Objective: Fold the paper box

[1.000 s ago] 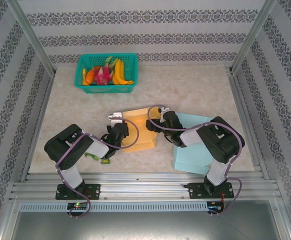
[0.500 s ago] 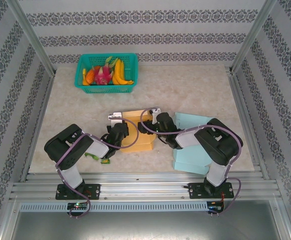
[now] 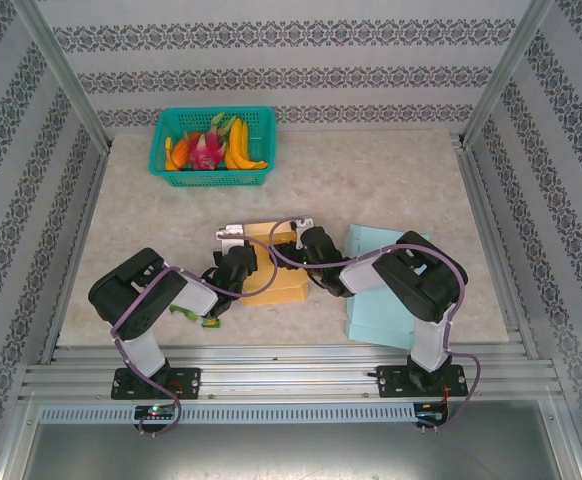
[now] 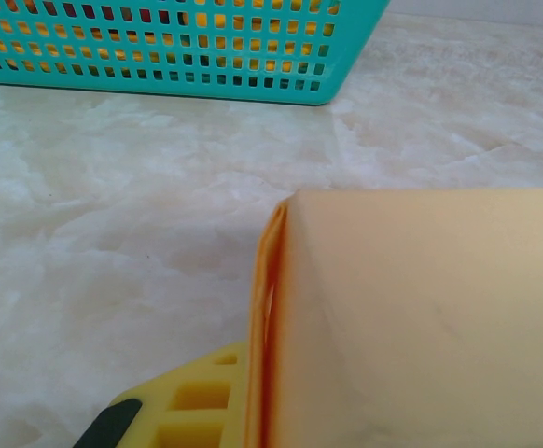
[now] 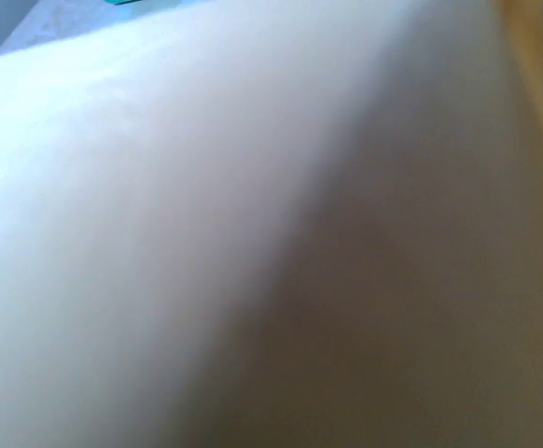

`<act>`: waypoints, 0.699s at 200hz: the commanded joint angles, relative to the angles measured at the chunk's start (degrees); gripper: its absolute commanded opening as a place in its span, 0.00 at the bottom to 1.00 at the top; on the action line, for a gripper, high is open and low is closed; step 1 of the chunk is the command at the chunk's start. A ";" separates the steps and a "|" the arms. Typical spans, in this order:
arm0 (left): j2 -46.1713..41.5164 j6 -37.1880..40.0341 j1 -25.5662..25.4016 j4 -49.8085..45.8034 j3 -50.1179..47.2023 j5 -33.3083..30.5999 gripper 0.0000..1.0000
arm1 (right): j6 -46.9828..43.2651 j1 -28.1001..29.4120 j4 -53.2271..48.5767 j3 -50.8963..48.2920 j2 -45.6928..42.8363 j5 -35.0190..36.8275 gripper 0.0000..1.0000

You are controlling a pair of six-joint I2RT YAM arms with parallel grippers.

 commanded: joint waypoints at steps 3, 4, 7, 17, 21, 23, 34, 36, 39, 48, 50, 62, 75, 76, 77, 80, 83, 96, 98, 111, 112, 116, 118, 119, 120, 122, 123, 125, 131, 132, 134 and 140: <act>-0.01 -2.00 -0.28 0.96 0.21 1.37 0.00 | 3.14 0.68 -9.39 1.40 2.34 5.44 0.66; -0.01 -2.00 -0.28 0.98 0.24 1.38 0.00 | 3.21 0.71 -9.55 1.41 2.38 5.56 0.66; -0.01 -2.01 -0.28 0.99 0.22 1.33 0.00 | 3.36 0.71 -9.95 1.40 2.47 5.92 0.66; 0.08 -2.13 -0.28 1.02 0.12 1.26 0.00 | 3.81 0.71 -11.25 1.59 2.68 6.56 0.66; 0.08 -2.09 -0.28 1.03 0.17 1.29 0.00 | 3.90 0.71 -11.92 1.74 2.84 6.69 0.66; 0.15 -2.13 -0.28 1.07 0.16 1.24 0.00 | 3.99 0.69 -12.22 1.81 2.97 6.72 0.66; 0.17 -2.26 -0.28 1.03 0.26 1.20 0.00 | 4.49 0.67 -13.77 2.49 3.76 6.31 0.66; 0.17 -2.31 -0.34 1.03 0.27 1.15 0.00 | 4.55 0.76 -13.93 2.59 3.86 6.25 0.66; 0.21 -2.38 -0.29 1.04 0.25 1.22 0.00 | 4.64 0.78 -14.26 2.69 4.17 5.98 0.66; 0.25 -2.53 -0.28 0.95 0.27 1.18 0.00 | 5.21 0.96 -14.69 3.10 4.97 5.45 0.66; 0.25 -2.53 -0.28 0.92 0.33 1.10 0.00 | 5.31 0.95 -14.73 3.14 5.15 5.27 0.66; 0.16 -2.79 -0.28 0.46 0.50 0.69 0.00 | 5.51 1.13 -12.78 2.65 5.68 4.14 0.66; 0.12 -3.27 -0.28 -0.90 0.89 -0.15 0.00 | 5.65 1.21 -9.03 1.14 5.02 3.10 0.66; 0.06 -3.29 -0.28 -1.00 0.93 -0.21 0.00 | 5.57 1.19 -8.84 1.06 4.91 3.02 0.66; -0.02 -3.31 -0.23 -1.14 0.99 -0.28 0.00 | 5.57 1.23 -8.61 1.02 4.77 2.94 0.66; -0.03 -3.38 -0.27 -1.37 1.12 -0.41 0.00 | 5.40 1.19 -8.04 0.73 4.27 2.65 0.66; -0.02 -3.47 -0.28 -1.56 1.11 -0.64 0.00 | 5.21 1.19 -7.62 0.46 3.75 2.55 0.66; -0.04 -3.71 -0.28 -1.89 1.02 -1.05 0.00 | 4.90 1.23 -7.68 -0.11 1.05 2.33 0.66; -0.08 -3.81 -0.28 -1.89 1.03 -1.10 0.00 | 4.88 1.19 -7.82 -0.15 0.53 2.31 0.66; -0.03 -3.97 -0.28 -2.18 1.03 -1.26 0.00 | 4.44 1.11 -9.04 -0.24 -2.61 2.05 0.67; -0.02 -3.95 -0.28 -2.17 1.04 -1.25 0.00 | 4.35 1.14 -9.11 -0.24 -2.82 2.01 0.67; -0.06 -3.94 -0.28 -2.24 1.01 -1.25 0.00 | 4.26 1.15 -9.45 -0.25 -3.76 1.98 0.67; -0.09 -4.07 -0.28 -2.31 1.03 -1.24 0.00 | 4.21 1.10 -9.64 -0.29 -4.22 1.92 0.67; -0.09 -4.04 -0.28 -2.33 1.00 -1.32 0.00 | 4.19 1.14 -9.72 -0.31 -4.45 1.91 0.67; -0.05 -4.03 -0.28 -2.33 0.98 -1.32 0.00 | 4.13 1.16 -9.80 -0.32 -4.66 1.90 0.67; -0.02 -4.07 -0.28 -2.40 1.04 -1.39 0.00 | 4.09 1.15 -9.97 -0.38 -5.12 1.90 0.67; -0.01 -4.05 -0.28 -2.41 1.01 -1.36 0.00 | 4.09 1.12 -10.06 -0.40 -5.34 1.85 0.67; -0.08 -4.05 -0.28 -2.40 1.11 -1.40 0.00 | 4.02 1.16 -10.12 -0.46 -5.73 1.82 0.67; -0.13 -4.06 -0.28 -2.58 1.12 -1.48 0.00 | 3.91 1.16 -10.37 -0.79 -7.01 1.81 0.67; -0.12 -4.04 -0.28 -2.59 1.14 -1.44 0.00 | 3.91 1.17 -10.43 -0.83 -7.26 1.81 0.67; -0.08 -4.03 -0.28 -2.64 1.14 -1.51 0.00 | 3.84 1.11 -10.42 -0.90 -7.70 1.76 0.67; -0.10 -4.03 -0.28 -2.76 1.22 -1.59 0.00 | 3.78 1.17 -10.70 -1.25 -8.97 1.81 0.67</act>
